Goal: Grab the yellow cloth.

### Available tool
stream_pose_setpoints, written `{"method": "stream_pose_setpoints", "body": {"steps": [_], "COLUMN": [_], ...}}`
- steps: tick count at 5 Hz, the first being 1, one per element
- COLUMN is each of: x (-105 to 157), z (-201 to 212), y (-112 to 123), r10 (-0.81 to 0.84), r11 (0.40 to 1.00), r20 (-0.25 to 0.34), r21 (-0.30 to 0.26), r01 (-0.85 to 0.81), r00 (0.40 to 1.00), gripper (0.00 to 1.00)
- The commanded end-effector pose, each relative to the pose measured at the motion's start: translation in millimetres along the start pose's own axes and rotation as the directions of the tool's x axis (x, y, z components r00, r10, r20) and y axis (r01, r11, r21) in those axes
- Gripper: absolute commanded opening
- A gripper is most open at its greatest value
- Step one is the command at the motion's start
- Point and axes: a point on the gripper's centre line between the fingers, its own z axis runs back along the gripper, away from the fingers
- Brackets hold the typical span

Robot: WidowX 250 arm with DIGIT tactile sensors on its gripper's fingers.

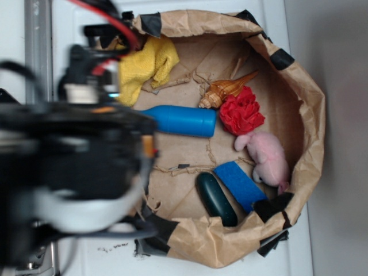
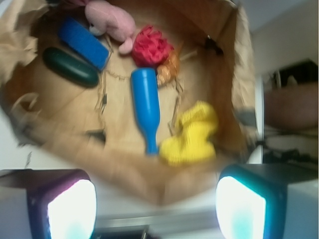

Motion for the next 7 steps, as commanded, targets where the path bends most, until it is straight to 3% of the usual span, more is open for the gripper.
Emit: {"method": "stream_pose_setpoints", "body": {"steps": [1, 2, 3, 4, 6, 7], "x": [25, 27, 15, -7, -26, -33], "z": [-80, -105, -115, -129, -140, -143], "y": [8, 29, 41, 51, 36, 29], "r10": [-0.234, -0.257, -0.301, -0.32, -0.36, -0.382], "r11": [0.97, 0.965, 0.954, 0.946, 0.932, 0.922], "r20": [-0.01, -0.067, -0.095, -0.146, -0.16, -0.166], "r21": [-0.063, -0.081, -0.043, -0.099, -0.102, -0.136], "r01": [0.233, 0.251, 0.298, 0.308, 0.348, 0.362], "r00": [0.972, 0.964, 0.949, 0.936, 0.919, 0.909], "gripper": [1.0, 1.0, 1.0, 1.0, 1.0, 1.0]}}
